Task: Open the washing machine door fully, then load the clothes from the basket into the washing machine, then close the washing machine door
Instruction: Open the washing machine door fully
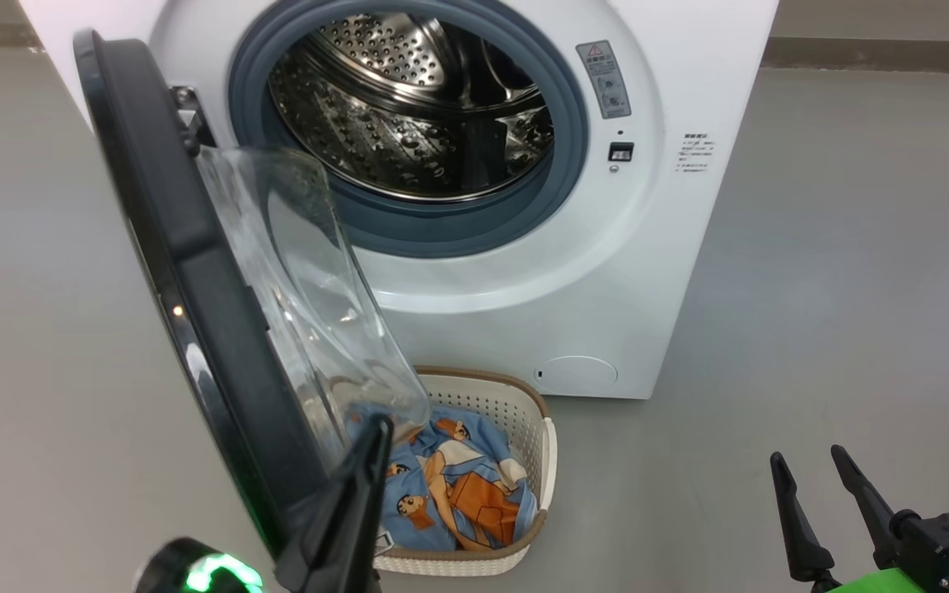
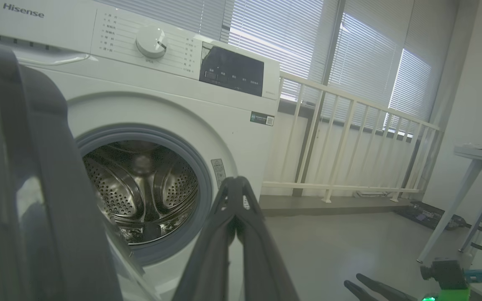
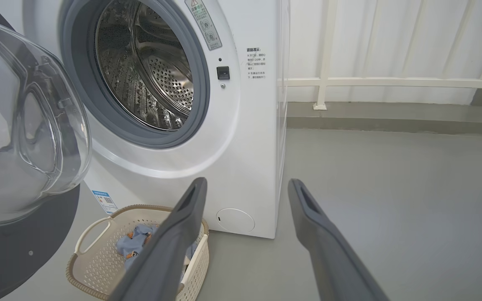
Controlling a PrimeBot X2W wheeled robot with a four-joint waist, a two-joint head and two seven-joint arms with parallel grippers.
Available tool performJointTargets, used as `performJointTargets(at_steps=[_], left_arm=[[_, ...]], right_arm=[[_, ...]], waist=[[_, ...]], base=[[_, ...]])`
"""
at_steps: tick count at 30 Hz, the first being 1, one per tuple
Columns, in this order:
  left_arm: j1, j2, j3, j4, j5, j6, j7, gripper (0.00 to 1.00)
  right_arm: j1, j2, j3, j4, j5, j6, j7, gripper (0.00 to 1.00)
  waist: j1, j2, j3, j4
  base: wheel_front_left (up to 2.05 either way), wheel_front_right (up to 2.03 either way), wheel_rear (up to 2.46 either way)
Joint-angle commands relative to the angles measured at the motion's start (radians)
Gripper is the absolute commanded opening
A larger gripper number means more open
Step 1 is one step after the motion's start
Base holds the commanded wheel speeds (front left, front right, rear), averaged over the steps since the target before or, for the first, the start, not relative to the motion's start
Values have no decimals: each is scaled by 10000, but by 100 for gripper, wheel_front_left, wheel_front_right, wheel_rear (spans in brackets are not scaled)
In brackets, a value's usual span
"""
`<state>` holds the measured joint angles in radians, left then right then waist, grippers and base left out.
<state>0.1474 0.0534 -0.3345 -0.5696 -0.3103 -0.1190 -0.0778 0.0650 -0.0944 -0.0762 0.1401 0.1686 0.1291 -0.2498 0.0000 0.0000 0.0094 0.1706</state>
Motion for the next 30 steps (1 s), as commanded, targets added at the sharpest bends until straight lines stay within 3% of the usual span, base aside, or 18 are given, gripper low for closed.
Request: performJointTargets(at_steps=[1,7,12,30], left_arm=[[-130,47,243,-86,-106,31,142,0],[133,40,241,776,-931,308,1041,0],[158,113,307,1269,-947,593,1605,0],[5,111,472,1380,-635,1287,1595,0]], right_arm=[[-72,-58,217,-268,-9,16,-120,100],[-88,-31,193,-248,-37,16,-120,100],[-142,-3,213,-251,-74,16,-120,100],[-177,40,265,-82,-81,16,-120,100]], waist=[[0,0,67,80],[0,0,193,268],[0,0,292,370],[0,0,415,1369]], base=[[0,0,0],[0,0,0],[0,0,0],[0,0,0]])
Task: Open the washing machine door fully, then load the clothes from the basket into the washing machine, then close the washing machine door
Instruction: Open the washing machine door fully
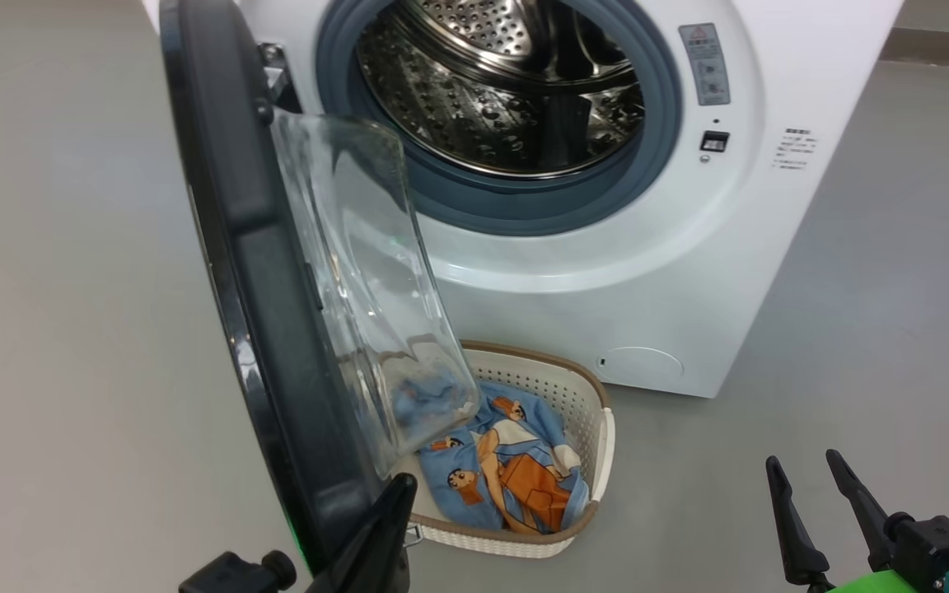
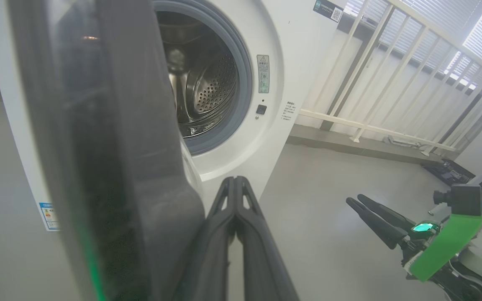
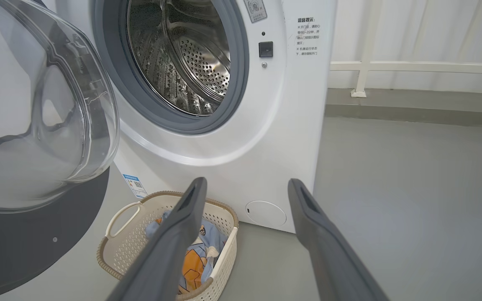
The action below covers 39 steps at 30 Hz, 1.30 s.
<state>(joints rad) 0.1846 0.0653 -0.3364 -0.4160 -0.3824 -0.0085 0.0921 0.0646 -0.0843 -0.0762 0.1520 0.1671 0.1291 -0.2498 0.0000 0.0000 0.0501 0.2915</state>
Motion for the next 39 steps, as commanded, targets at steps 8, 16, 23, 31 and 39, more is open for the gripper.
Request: performJointTargets(at_steps=[8,16,23,31,39], left_arm=[[-485,-25,751,220,95,527,-260,0],[-564,10,1313,660,-35,839,-469,0],[-778,276,2419,1479,-256,1199,-839,0],[-1668,594,3352,3189,-536,1369,-1260,0],[-2916,1129,4362,5469,-820,1443,-2096,0]], right_arm=[[-128,-121,269,-137,-56,16,-120,100],[-39,-124,338,-84,-26,16,-120,100],[5,-166,431,-62,4,16,-120,100],[66,-175,540,6,8,16,-120,100],[182,-194,531,75,16,16,-120,100]], waist=[[0,0,-21,740],[0,0,-105,1157],[0,0,-95,1337],[0,0,-71,1299],[0,0,-72,1049]], base=[[0,0,0],[0,0,0],[0,0,0],[0,0,0],[0,0,0]])
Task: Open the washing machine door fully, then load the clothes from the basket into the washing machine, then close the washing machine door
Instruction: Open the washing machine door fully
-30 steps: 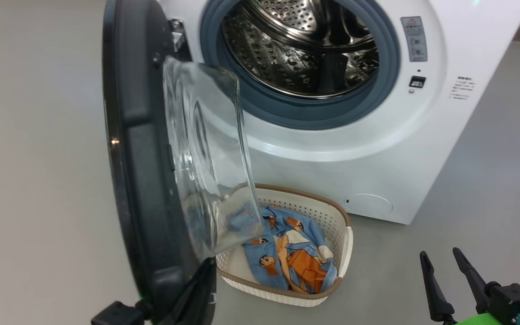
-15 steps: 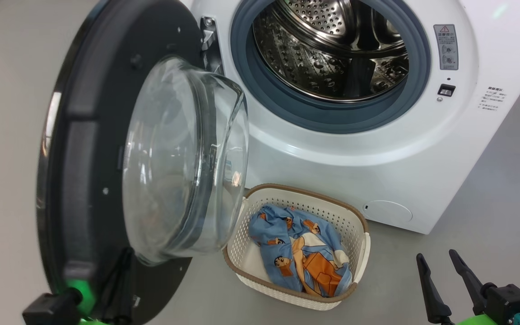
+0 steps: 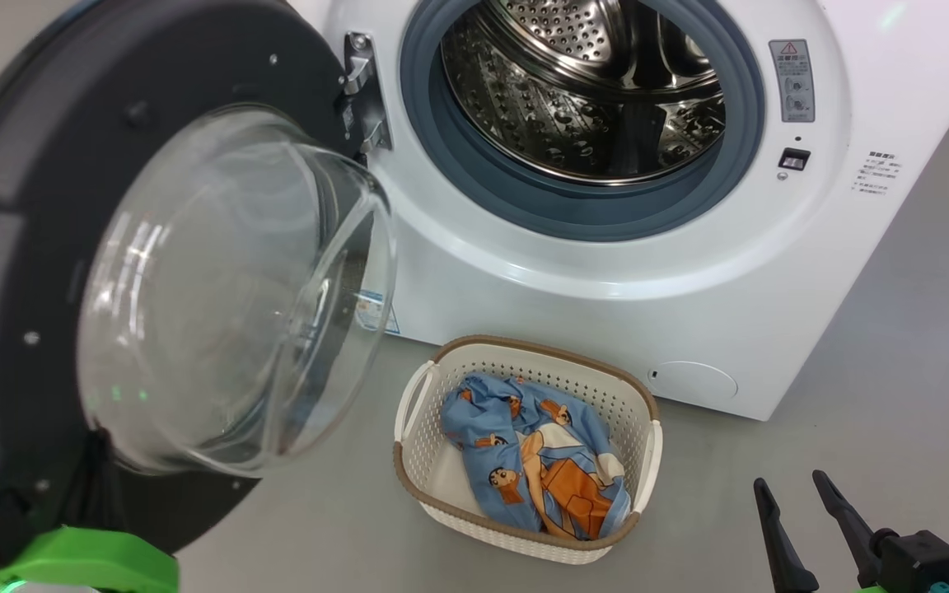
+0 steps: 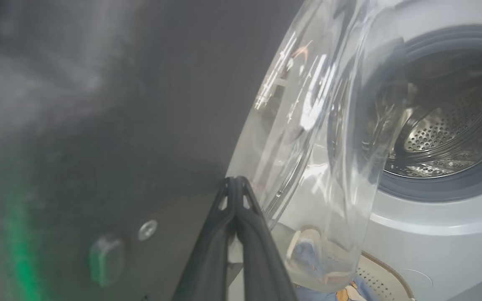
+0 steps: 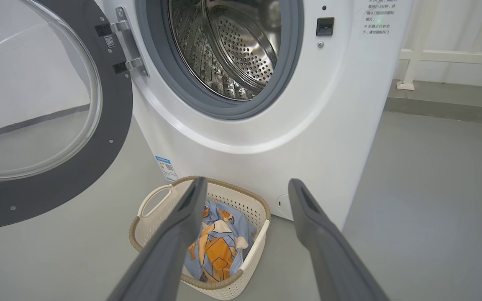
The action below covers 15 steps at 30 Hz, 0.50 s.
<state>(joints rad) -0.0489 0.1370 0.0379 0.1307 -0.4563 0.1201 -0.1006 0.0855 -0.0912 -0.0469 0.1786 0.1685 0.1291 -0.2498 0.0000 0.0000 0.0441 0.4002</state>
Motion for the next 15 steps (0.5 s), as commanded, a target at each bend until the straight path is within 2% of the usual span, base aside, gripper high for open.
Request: performJointTargets(at_steps=[1,15], left_arm=[[-710,463,714,277,-118,159,-273,0],[-2060,1081,1117,2956,114,184,-1324,0]], right_arm=[[-18,-126,242,-183,5,16,-120,100],[65,-88,235,-75,63,16,-120,100]], waist=[[0,0,-23,-62],[0,0,-320,-138]], base=[[0,0,0],[0,0,0]])
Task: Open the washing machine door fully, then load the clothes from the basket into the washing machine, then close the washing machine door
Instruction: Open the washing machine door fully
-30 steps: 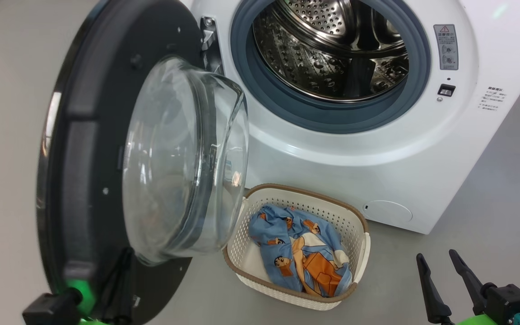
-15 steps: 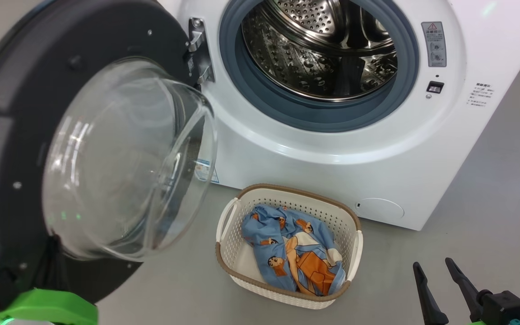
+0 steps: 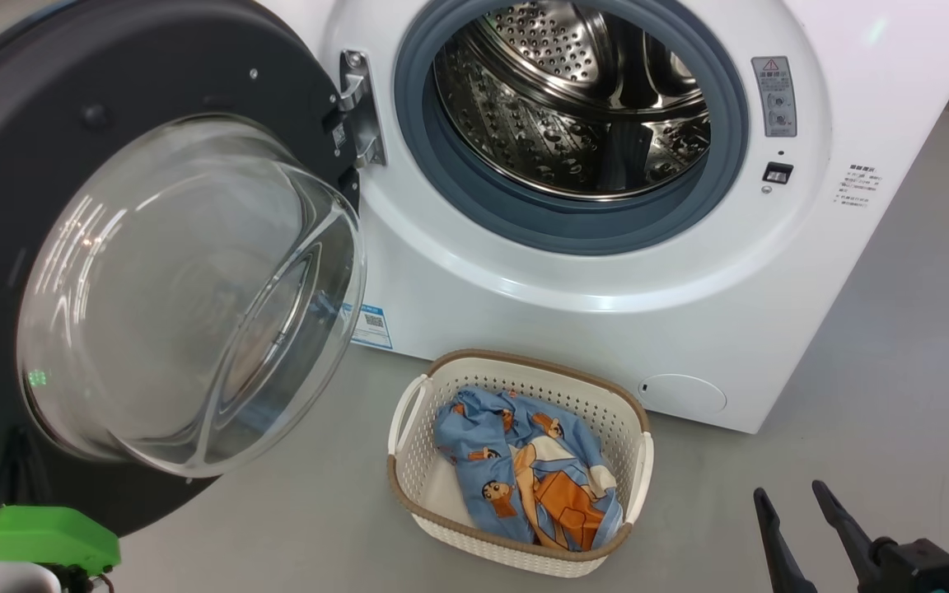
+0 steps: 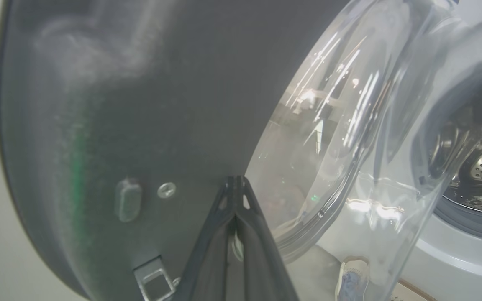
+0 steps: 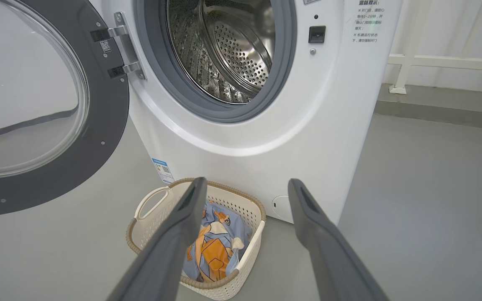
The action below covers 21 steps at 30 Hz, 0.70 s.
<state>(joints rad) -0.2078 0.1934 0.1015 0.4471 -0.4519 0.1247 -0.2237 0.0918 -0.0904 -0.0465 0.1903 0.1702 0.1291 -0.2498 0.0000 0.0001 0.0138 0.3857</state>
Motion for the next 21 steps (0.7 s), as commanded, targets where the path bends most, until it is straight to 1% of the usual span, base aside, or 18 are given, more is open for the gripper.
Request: performJointTargets(at_steps=[1,7,12,16,21], left_arm=[[-571,550,485,-23,97,123,-138,0],[-1014,695,518,903,301,43,-318,0],[-1162,692,607,1270,431,-3,-367,0],[-1098,613,741,1024,531,-108,-376,0],[-619,367,1092,57,516,-239,-378,0]], right_arm=[[15,-86,228,-184,53,16,-120,100],[100,-45,285,-116,113,16,-120,100],[122,-39,324,-114,159,16,-120,100],[171,-28,315,-133,194,16,-120,100],[211,4,297,-155,207,16,-120,100]], waist=[[0,-1,-48,15],[0,-1,-253,0],[0,-1,-341,-95],[0,-1,-382,-177],[0,-1,-413,-272]], base=[[0,0,0],[0,0,0],[0,0,0],[0,0,0],[0,0,0]])
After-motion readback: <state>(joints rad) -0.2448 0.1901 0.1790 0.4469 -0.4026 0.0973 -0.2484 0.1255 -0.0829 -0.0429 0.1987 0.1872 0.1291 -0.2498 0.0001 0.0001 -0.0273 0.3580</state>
